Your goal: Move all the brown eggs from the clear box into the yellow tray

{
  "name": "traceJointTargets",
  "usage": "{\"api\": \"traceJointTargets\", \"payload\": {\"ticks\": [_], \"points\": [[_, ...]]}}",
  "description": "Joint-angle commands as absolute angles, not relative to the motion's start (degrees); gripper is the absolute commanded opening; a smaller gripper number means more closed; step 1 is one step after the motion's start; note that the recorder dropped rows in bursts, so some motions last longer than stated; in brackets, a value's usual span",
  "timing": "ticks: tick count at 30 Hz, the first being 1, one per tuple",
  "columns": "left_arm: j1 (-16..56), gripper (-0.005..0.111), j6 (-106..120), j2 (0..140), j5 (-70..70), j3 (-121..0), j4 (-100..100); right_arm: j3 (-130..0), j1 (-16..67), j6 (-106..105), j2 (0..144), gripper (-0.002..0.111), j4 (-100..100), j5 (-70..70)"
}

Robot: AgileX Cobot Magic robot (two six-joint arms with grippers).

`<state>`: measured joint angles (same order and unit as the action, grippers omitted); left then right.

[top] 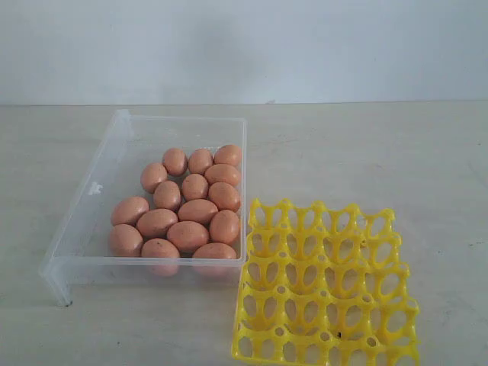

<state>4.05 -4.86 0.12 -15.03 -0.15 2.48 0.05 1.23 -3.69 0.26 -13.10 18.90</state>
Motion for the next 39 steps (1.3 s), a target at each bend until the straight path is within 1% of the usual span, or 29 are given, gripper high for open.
{"api": "traceJointTargets", "payload": {"ticks": [1,3,5,7,9,12,14,16,17,18,19,20,21,22,23,24,25,26,28,30,32,36,39], "points": [[3.9,0.004,-4.7,0.0,-14.6,0.0,2.3,0.0,1.2,-5.1,0.0,0.000,-15.6,15.1],[3.9,0.004,-4.7,0.0,-14.6,0.0,2.3,0.0,1.2,-3.1,0.0,0.000,-12.2,10.4],[3.9,0.004,-4.7,0.0,-14.6,0.0,2.3,0.0,1.2,1.4,0.0,0.000,-4.1,2.8],[3.9,0.004,-4.7,0.0,-14.6,0.0,2.3,0.0,1.2,8.8,0.0,0.000,5.0,-4.4],[3.9,0.004,-4.7,0.0,-14.6,0.0,2.3,0.0,1.2,16.2,0.0,0.000,13.2,-8.5],[3.9,0.004,-4.7,0.0,-14.6,0.0,2.3,0.0,1.2,24.7,0.0,0.000,19.7,-9.3],[3.9,0.004,-4.7,0.0,-14.6,0.0,2.3,0.0,1.2,29.6,0.0,0.000,20.4,-8.8],[3.9,0.004,-4.7,0.0,-14.6,0.0,2.3,0.0,1.2,31.6,0.0,0.000,20.9,-23.0],[3.9,0.004,-4.7,0.0,-14.6,0.0,2.3,0.0,1.2,29.4,0.2,0.000,25.5,-42.9],[3.9,0.004,-4.7,0.0,-14.6,0.0,2.3,-1.5,1.2,27.7,1.7,0.000,29.7,-48.3],[3.9,0.004,-4.7,0.0,-14.6,0.0,2.3,-8.6,1.2,22.1,6.8,0.000,40.3,-53.3],[3.9,0.004,-4.7,0.0,-14.6,0.0,2.3,-13.1,1.2,18.2,10.8,0.000,42.8,-52.9],[3.9,0.004,-4.7,0.0,-14.6,0.0,2.3,-22.8,1.2,7.9,18.3,0.000,41.3,-49.7],[3.9,0.004,-4.7,0.0,-14.6,0.0,2.3,-27.8,1.2,3.0,23.2,0.000,37.5,-46.2],[3.9,0.004,-4.7,0.0,-14.6,0.0,2.3,-37.2,1.2,-1.6,32.7,0.000,25.8,-36.0],[3.9,0.004,-4.7,0.0,-14.6,0.0,2.3,-46.0,1.2,0.0,41.4,0.000,12.4,-23.3],[3.9,0.004,-4.7,0.0,-14.6,0.0,2.3,-52.9,1.4,4.6,47.8,0.000,0.5,-12.0],[3.9,0.004,-4.7,0.0,-14.6,0.0,2.3,-61.4,3.1,10.8,56.7,0.000,-14.2,2.7],[3.9,0.004,-4.7,0.0,-14.6,0.0,2.3,-74.2,7.2,8.1,71.5,0.000,-25.4,23.9],[3.9,0.004,-4.7,0.0,-14.6,0.0,2.3,-83.4,9.6,-3.8,82.4,0.000,-25.7,40.2],[3.9,0.004,-4.7,0.0,-14.6,0.0,2.3,-88.3,10.7,-8.4,88.4,0.000,-25.8,48.6],[3.9,0.004,-4.7,0.0,-14.6,0.0,2.3,-94.6,12.3,-10.1,96.0,0.000,-23.2,61.3],[3.9,0.004,-4.7,0.0,-14.6,0.0,2.3,-96.6,13.8,-22.8,99.2,0.000,-8.0,63.9]]}}
